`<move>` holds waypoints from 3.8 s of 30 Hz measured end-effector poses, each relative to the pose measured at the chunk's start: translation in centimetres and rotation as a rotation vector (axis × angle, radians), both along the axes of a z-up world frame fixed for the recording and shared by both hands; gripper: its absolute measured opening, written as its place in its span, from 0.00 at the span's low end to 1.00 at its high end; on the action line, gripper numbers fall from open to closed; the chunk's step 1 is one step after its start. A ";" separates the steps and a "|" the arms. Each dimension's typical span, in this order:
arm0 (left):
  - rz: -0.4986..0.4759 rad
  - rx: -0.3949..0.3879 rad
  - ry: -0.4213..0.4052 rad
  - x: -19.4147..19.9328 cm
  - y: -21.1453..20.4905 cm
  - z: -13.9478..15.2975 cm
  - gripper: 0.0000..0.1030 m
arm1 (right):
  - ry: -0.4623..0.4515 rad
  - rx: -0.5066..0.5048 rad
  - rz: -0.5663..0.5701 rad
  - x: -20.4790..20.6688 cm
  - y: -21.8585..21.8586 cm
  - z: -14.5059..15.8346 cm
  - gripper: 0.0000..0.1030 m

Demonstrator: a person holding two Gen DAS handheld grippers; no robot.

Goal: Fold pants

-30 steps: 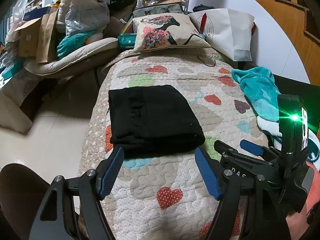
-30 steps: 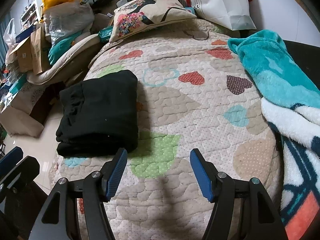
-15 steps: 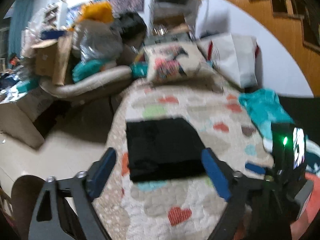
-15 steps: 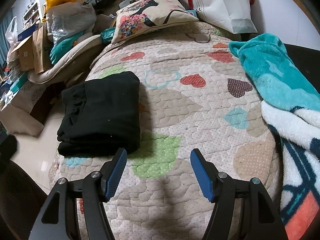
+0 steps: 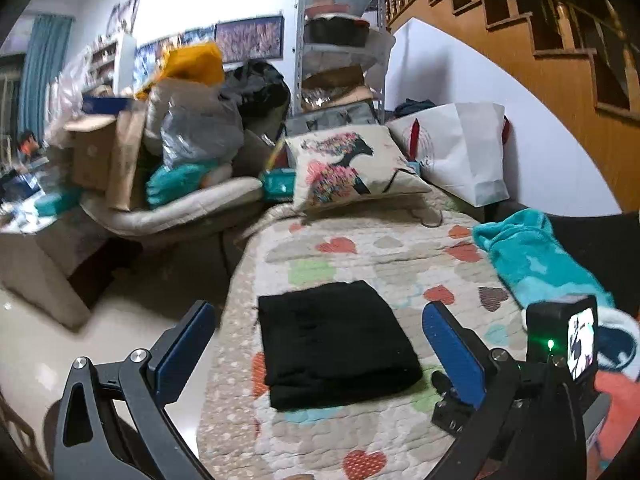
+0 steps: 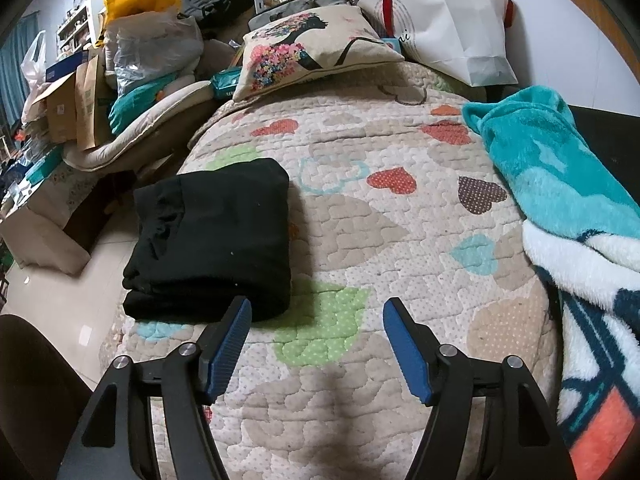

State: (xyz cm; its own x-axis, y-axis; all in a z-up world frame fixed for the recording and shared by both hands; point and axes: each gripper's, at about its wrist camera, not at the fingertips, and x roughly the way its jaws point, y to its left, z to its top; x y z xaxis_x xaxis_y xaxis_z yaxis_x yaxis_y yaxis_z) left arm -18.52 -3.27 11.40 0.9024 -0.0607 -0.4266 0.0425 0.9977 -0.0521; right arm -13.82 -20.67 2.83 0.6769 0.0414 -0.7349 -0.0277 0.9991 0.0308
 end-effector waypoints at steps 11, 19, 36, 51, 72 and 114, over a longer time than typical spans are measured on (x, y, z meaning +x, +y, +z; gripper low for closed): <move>0.010 -0.026 0.211 5.8 2.1 -3.7 1.00 | 0.069 0.108 -0.003 2.0 -0.7 0.1 0.74; 0.021 -0.215 0.553 16.6 5.5 -11.1 0.97 | 0.129 0.151 0.055 9.7 -0.2 1.9 0.76; 0.021 -0.400 0.627 20.0 6.9 -17.7 1.00 | 0.299 0.536 0.107 19.6 -0.4 -7.0 0.82; -0.096 -0.482 0.597 25.3 4.7 -13.0 0.41 | 0.213 0.498 0.209 22.7 1.2 -0.5 0.27; -0.191 -0.609 0.592 35.6 3.6 -16.7 0.58 | 0.244 0.507 -0.007 31.4 -6.1 -6.2 0.54; 0.014 0.164 0.016 10.2 -1.7 -6.3 1.00 | 0.089 0.101 -0.098 8.1 -2.7 -0.8 0.75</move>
State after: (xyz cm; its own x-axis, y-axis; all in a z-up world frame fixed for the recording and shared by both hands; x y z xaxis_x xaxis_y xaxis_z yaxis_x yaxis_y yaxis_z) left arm -8.33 -5.00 5.08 0.8956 0.0235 -0.4442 0.0289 0.9934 0.1109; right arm -5.71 -23.40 1.99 0.6137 0.0550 -0.7876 0.0772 0.9886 0.1292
